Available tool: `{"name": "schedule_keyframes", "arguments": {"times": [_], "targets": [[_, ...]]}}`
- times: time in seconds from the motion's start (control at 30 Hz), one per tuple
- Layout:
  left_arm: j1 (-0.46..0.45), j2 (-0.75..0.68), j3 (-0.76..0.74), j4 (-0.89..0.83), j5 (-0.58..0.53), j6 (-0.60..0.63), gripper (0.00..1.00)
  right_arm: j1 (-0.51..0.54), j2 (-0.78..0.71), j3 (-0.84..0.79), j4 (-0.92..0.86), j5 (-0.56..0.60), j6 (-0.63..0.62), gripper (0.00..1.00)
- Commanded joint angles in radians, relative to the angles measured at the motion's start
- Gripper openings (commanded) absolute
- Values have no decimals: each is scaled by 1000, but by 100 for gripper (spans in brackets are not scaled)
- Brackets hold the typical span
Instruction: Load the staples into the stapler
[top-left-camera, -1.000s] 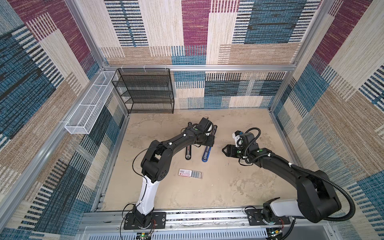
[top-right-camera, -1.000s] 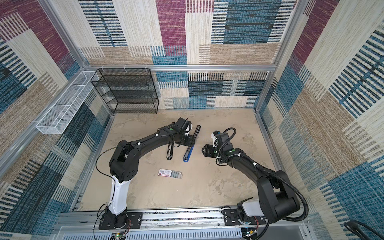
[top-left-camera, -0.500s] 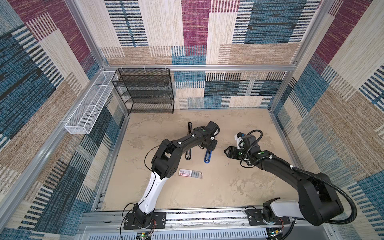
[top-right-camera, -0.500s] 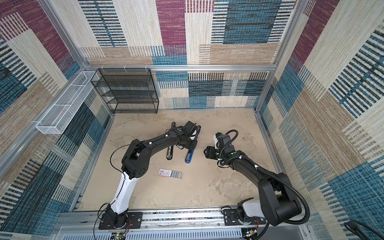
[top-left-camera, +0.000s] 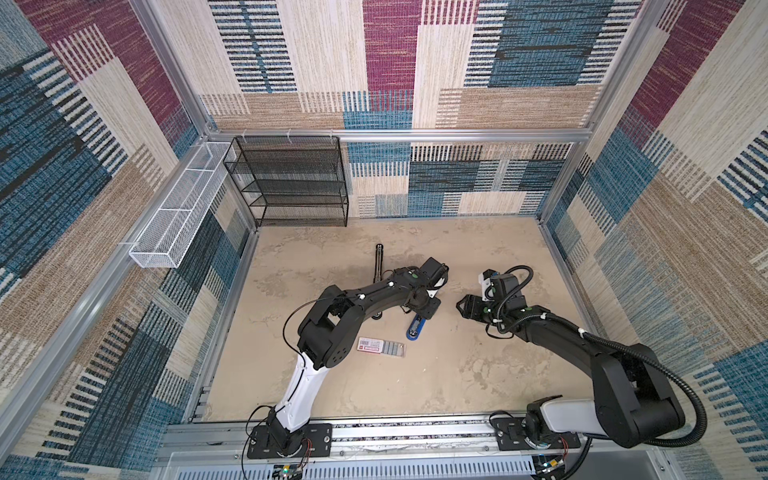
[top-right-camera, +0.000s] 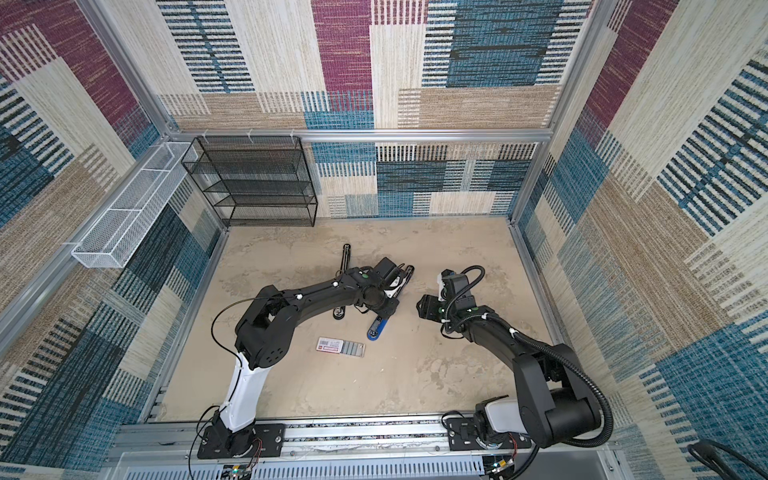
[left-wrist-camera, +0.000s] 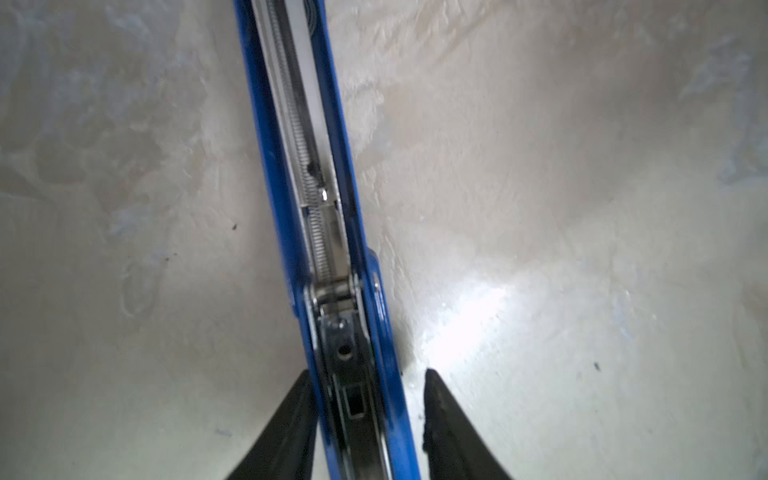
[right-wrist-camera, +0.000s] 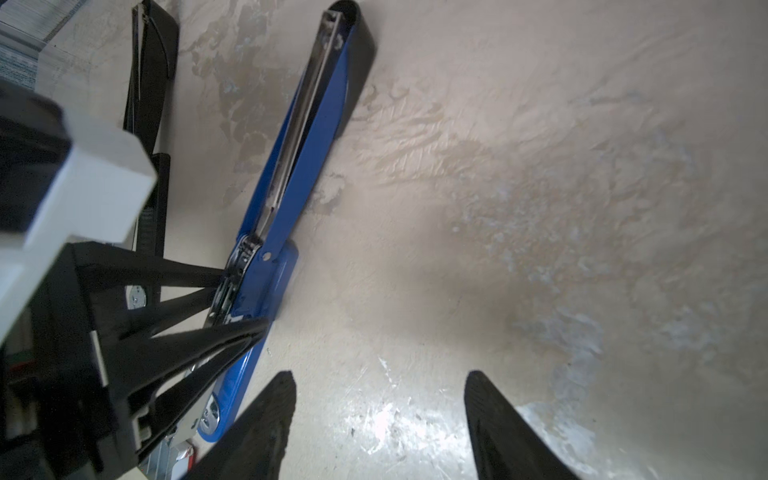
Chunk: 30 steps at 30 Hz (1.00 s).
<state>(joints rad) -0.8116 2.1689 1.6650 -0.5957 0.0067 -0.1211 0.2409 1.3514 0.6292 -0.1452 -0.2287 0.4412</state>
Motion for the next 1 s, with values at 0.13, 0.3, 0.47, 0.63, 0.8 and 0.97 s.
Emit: {"name": "schedule_keyframes", "arguments": {"times": [0.13,0.3,0.47,0.63,0.8,0.97], "targets": [[5,36,115,-13,-2,12,56,-49,-2,-8,75,-50,17,69],[14,138,264,-49,-10,12,58,-77,1,-25,108,-84,32,69],[26,230,403,-91,-16,14,58,-97,22,-34,157,-129,59,69],[31,271,454,-99,-7,24,53,-112,60,-25,210,-160,75,69],[31,287,469,-103,11,35,43,-138,98,-14,258,-202,90,69],[31,289,473,-102,33,37,24,-176,134,-15,342,-271,117,72]]}}
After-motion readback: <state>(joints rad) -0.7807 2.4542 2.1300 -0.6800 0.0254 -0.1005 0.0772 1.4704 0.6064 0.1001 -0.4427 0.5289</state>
